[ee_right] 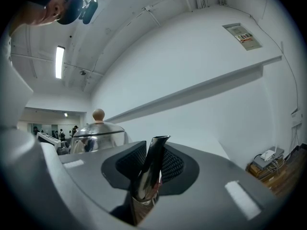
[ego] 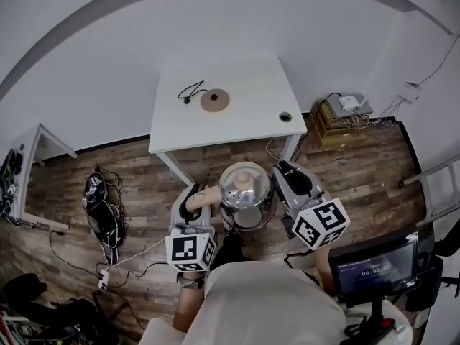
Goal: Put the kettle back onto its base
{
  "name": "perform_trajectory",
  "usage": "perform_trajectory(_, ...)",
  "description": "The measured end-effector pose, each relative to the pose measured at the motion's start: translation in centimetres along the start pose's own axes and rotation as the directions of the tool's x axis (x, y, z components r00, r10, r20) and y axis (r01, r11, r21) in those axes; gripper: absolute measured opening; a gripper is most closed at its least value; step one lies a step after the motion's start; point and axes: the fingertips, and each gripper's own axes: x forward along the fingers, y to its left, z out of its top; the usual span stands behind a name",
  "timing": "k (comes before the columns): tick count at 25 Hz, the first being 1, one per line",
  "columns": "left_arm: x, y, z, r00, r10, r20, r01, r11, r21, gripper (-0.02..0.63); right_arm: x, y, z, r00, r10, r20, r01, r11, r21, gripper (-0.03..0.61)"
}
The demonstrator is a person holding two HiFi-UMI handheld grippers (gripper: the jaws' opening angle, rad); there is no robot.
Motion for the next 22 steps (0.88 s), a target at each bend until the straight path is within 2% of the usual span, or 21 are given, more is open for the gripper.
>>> perform_trajectory(11,10.6,7.9,1.6,1.000,-0.018,-0.018,0.018,1.000,-0.007,0.072,12.7,-3.5,2.1,0.999,-0.032,0.015,0.032,0.999,-0.004,0.071)
perform_trajectory(22,17.4,12.3,1.5,0.998,-0.057,-0.027,0.057,0.998,-0.010,0.072,19.7,-6.1,2.1,0.996,-0.094,0.007,0.094,0.996,0.000,0.067)
